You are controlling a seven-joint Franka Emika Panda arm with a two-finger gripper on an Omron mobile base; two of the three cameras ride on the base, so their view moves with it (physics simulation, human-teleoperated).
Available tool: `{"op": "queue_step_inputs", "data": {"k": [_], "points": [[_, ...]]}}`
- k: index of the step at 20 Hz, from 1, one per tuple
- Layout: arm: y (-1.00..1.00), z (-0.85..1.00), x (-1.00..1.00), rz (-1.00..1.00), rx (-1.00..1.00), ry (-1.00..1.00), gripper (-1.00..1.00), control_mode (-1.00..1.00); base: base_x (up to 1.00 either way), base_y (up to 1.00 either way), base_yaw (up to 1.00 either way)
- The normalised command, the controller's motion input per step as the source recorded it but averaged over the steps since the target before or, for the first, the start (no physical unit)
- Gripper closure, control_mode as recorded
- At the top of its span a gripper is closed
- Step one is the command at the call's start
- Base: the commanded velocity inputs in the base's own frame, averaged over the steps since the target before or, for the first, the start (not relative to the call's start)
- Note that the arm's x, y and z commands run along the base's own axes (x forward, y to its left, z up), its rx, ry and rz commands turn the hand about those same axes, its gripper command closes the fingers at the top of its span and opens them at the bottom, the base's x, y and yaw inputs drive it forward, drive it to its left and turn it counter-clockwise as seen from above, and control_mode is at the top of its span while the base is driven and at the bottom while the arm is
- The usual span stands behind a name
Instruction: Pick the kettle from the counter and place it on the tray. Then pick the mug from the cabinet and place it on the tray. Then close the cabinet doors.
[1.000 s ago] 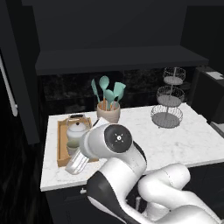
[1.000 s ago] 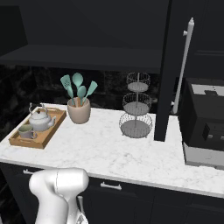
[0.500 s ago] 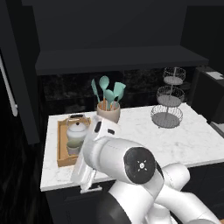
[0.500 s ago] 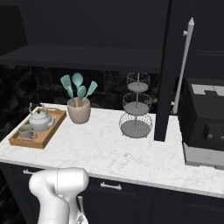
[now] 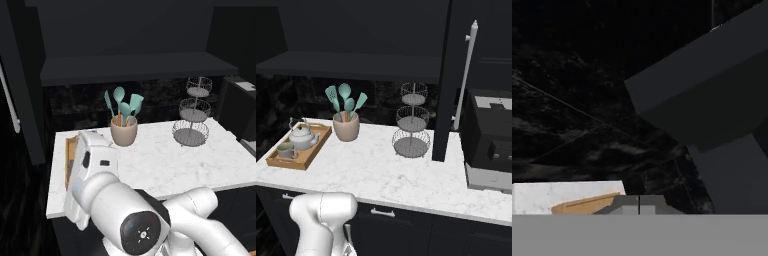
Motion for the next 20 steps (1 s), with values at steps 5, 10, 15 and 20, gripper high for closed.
{"op": "queue_step_inputs", "data": {"k": [5,10,15,20], "points": [[0.11,0.31,-0.15,0.00,-0.05,-0.07,1.00,-1.00,0.00,0.00,0.00],[0.00,0.26,-0.30,0.03,-0.03,-0.18,1.00,-1.00,0.00,0.00,0.00],[0.12,0.25,-0.25,0.05,-0.02,-0.11,1.00,-1.00,0.00,0.00,0.00],[0.31,0.23,-0.03,0.04,-0.01,-0.02,1.00,-1.00,0.00,0.00,0.00]]}}
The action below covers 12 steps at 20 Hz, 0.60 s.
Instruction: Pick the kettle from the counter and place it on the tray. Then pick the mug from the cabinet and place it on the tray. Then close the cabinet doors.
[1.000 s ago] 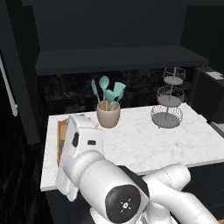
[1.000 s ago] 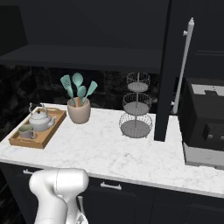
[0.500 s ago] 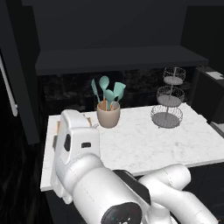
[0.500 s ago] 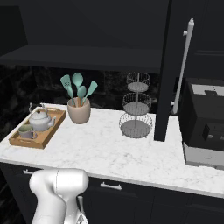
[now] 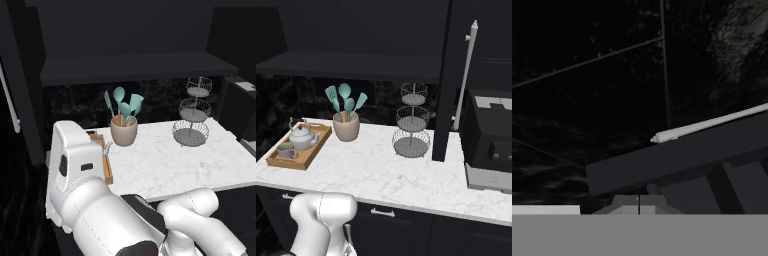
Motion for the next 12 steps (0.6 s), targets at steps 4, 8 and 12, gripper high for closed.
{"op": "queue_step_inputs", "data": {"k": [4,8,12], "points": [[0.24,0.21,0.00,0.00,-0.03,-0.02,1.00,-1.00,0.00,0.00,0.00],[0.08,0.22,-0.01,0.00,-0.02,-0.01,1.00,-1.00,0.00,0.00,0.00],[0.11,0.18,0.00,0.00,-0.02,-0.03,1.00,-1.00,0.00,0.00,0.00]]}}
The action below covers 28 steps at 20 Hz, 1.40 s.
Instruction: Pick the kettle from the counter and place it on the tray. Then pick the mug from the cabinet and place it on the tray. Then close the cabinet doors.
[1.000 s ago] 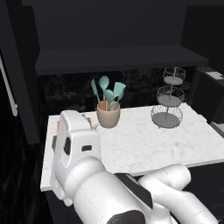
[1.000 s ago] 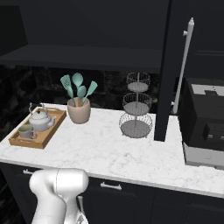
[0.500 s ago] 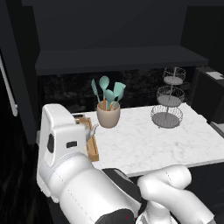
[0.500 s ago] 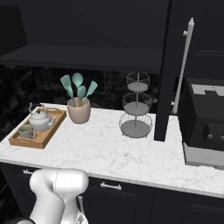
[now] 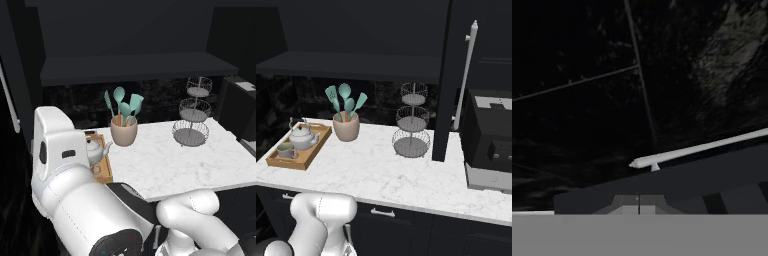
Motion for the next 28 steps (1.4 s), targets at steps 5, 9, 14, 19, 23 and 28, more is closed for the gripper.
{"op": "queue_step_inputs", "data": {"k": [5,9,14,19,23,28], "points": [[0.17,0.13,-0.08,0.03,-0.03,-0.05,1.00,-1.00,0.00,0.00,0.00],[0.31,0.01,0.00,0.01,-0.03,-0.01,1.00,-1.00,0.00,0.00,0.00],[0.36,0.00,0.09,0.00,-0.01,-0.05,1.00,-1.00,0.00,0.00,0.00],[0.07,0.00,0.30,0.00,0.00,0.00,1.00,-1.00,0.00,0.00,0.00],[0.00,0.00,0.32,0.00,0.00,0.00,1.00,-1.00,0.00,0.00,0.00],[0.12,0.00,0.33,0.00,-0.02,-0.05,1.00,-1.00,0.00,0.00,0.00]]}}
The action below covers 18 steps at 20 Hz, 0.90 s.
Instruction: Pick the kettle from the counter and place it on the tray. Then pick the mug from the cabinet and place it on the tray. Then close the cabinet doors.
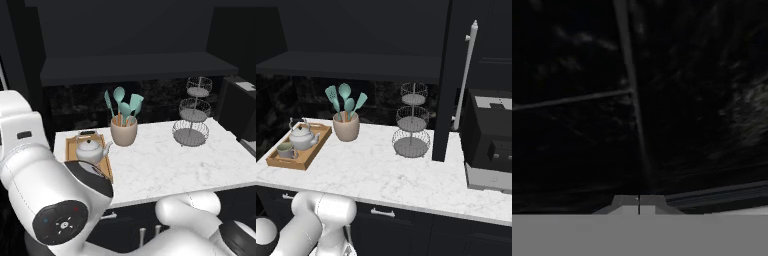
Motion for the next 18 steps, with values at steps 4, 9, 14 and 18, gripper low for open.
{"op": "queue_step_inputs", "data": {"k": [4,9,14,18], "points": [[0.16,0.00,0.19,0.00,0.00,-0.08,1.00,-1.00,0.00,0.00,0.00],[0.01,0.00,0.30,0.00,-0.02,0.00,1.00,-1.00,0.00,0.00,0.00],[0.00,-0.05,0.40,0.00,-0.06,0.00,1.00,-1.00,0.00,0.00,0.00],[0.00,0.00,0.26,0.00,-0.04,0.00,1.00,-1.00,0.00,0.00,0.00]]}}
